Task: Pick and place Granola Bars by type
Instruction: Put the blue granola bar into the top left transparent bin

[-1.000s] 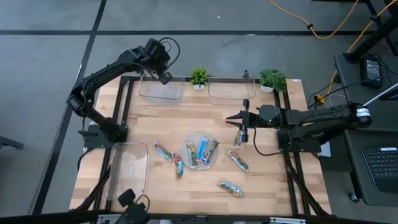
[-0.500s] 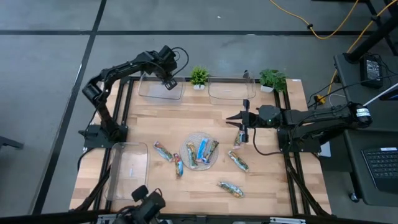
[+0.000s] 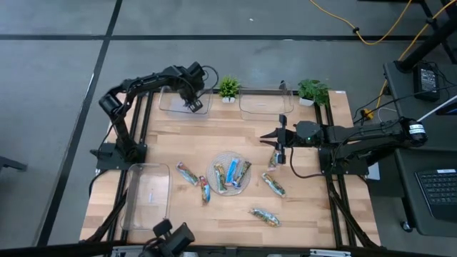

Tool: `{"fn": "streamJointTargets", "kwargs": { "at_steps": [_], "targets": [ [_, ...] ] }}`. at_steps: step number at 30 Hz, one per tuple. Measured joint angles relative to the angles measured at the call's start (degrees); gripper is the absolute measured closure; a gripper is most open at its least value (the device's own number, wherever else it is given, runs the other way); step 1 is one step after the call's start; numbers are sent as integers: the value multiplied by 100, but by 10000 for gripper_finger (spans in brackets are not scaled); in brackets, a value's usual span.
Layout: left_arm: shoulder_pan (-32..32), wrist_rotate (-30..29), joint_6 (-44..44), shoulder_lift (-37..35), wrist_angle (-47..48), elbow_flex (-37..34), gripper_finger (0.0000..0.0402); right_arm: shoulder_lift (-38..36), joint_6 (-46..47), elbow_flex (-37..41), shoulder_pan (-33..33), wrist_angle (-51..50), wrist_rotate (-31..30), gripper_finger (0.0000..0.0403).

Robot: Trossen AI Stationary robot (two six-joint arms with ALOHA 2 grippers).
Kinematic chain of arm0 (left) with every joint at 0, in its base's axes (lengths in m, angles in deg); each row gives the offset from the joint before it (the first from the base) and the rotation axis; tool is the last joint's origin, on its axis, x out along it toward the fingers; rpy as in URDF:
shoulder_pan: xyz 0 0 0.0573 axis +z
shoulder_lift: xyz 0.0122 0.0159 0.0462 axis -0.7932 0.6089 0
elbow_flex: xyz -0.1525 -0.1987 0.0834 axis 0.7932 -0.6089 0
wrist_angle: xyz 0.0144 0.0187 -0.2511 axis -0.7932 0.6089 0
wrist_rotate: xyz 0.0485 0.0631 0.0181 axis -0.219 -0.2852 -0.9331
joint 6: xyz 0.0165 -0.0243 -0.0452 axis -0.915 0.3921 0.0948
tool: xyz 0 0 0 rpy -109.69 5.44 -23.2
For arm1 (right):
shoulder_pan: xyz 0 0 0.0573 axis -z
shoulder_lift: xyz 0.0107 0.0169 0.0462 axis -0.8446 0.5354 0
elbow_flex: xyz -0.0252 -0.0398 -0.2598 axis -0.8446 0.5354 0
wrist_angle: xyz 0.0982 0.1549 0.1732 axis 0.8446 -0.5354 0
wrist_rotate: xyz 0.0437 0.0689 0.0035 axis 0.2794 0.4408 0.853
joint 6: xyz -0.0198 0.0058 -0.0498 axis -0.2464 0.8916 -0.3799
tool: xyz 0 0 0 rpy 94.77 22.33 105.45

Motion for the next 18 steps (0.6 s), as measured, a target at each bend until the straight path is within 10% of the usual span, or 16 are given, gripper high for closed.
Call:
{"fn": "streamJointTargets", "kwargs": {
  "at_steps": [18],
  "targets": [
    [6, -66, -30, 0, -328, -298, 362, 0, 137, 0, 0, 4, 0, 336]
  ]
}}
